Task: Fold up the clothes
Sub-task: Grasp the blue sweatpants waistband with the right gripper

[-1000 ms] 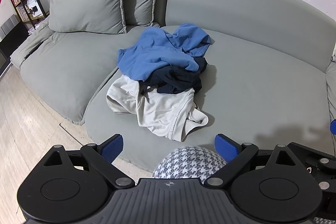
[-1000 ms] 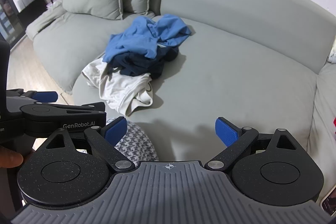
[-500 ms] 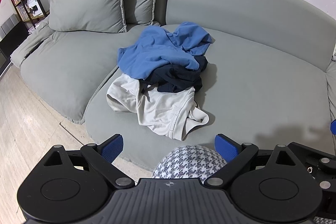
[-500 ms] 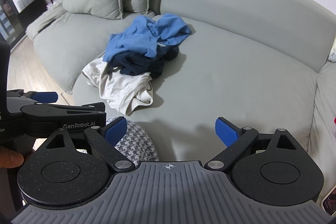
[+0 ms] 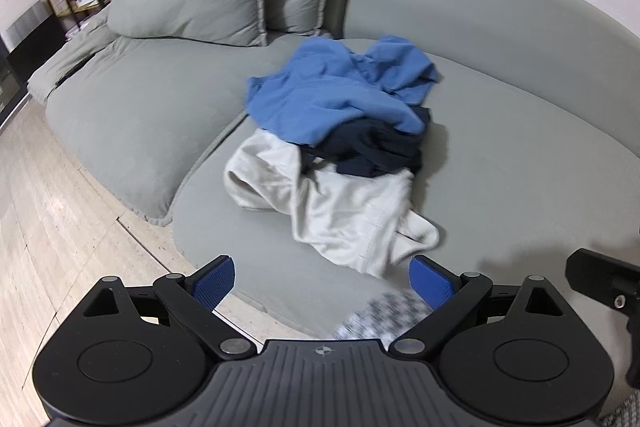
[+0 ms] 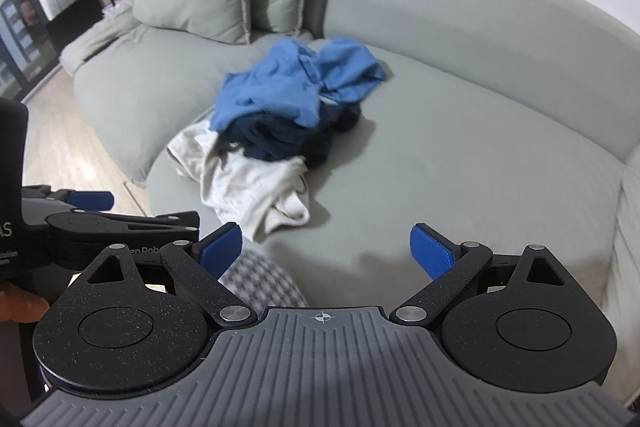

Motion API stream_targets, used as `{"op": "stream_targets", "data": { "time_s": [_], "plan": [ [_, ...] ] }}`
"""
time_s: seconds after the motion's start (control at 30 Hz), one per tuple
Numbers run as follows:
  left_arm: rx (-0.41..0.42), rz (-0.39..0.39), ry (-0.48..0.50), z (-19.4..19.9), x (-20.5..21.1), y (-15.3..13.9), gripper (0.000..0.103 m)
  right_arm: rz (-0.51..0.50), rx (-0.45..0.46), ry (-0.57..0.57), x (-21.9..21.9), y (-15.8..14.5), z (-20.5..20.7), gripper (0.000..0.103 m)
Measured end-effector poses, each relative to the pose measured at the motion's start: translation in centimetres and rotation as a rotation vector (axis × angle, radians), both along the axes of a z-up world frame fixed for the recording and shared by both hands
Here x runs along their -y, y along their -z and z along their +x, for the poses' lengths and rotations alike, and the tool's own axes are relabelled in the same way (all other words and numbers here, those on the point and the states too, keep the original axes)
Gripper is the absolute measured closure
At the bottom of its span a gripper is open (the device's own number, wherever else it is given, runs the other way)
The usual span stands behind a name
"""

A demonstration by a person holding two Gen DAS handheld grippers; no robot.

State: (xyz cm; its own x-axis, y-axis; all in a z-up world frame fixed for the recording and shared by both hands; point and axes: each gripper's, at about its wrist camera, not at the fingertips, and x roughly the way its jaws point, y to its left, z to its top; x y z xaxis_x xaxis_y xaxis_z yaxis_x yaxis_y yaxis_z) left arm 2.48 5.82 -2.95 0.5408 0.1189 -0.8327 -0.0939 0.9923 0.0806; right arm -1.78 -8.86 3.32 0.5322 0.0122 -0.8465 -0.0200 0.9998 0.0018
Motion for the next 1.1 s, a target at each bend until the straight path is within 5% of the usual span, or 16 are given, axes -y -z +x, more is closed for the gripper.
{"op": "stream_targets", "data": {
  "time_s": [0.4,0.5,0.73,0.97,1.1],
  "plan": [
    [0.035,-0.036,-0.011,6.6,-6.1,2.2,0.01,0.009,0.015,-0.133,-4.5,3.4,8.9,0.008],
    [0.056,-0.06,-0.02,9.8,-8.0,3.0,0.02,-0.013,0.055,-0.184,-5.4,4.4,11.6,0.009],
    [0.059,-0.089,-0.046,20.7,-12.5,7.1,0.025,-0.075,0.164,-0.29,-5.7,7.6,21.0,0.026],
    [-0.008,-0.046,-0.145,29.5,-14.5,12.7,0.027,-0.105,0.164,-0.338,-5.0,14.0,35.6,0.033],
    [0.052,-0.051,-0.158,27.5,-13.5,12.1,0.019,-0.129,0.082,-0.313,-4.6,20.0,41.6,0.033]
  ]
}}
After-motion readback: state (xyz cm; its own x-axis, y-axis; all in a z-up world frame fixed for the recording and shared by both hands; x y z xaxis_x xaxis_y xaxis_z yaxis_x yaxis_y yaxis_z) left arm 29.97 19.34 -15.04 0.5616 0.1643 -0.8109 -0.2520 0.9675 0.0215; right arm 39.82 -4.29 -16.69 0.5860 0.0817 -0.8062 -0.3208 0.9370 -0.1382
